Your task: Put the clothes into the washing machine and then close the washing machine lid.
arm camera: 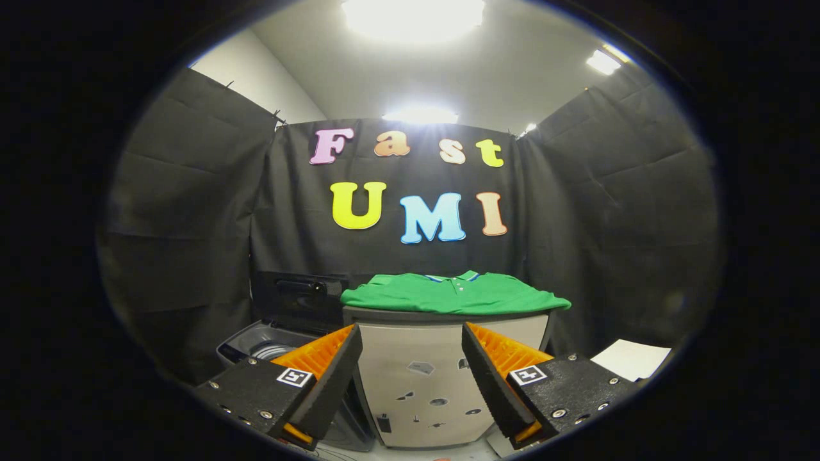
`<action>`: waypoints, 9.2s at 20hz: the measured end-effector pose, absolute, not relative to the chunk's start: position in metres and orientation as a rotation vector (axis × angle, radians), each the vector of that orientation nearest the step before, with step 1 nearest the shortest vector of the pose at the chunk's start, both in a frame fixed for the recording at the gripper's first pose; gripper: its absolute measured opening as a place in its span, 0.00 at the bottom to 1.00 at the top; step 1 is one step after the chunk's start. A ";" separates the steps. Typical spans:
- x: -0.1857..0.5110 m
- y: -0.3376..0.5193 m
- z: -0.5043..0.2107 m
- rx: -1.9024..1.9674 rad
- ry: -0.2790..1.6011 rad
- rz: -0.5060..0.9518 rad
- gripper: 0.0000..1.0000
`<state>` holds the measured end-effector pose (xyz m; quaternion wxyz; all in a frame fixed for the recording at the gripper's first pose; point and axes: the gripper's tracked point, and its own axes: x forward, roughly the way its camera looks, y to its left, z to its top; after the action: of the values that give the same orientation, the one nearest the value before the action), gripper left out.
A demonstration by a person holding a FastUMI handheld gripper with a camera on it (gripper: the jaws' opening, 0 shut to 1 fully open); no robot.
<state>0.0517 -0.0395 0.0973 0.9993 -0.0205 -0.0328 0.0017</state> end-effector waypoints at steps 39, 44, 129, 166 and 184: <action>0.316 -0.118 0.142 -0.003 0.325 -0.006 0.96; 0.355 -0.127 0.140 0.001 0.391 -0.023 0.96; 0.367 0.139 0.209 0.003 0.307 0.107 0.00; 0.366 0.322 0.018 -0.115 0.572 0.245 0.00; 0.348 0.326 -0.115 -0.216 0.824 0.259 0.11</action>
<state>0.3484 0.3262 -0.1146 0.9026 -0.1047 0.3984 0.1251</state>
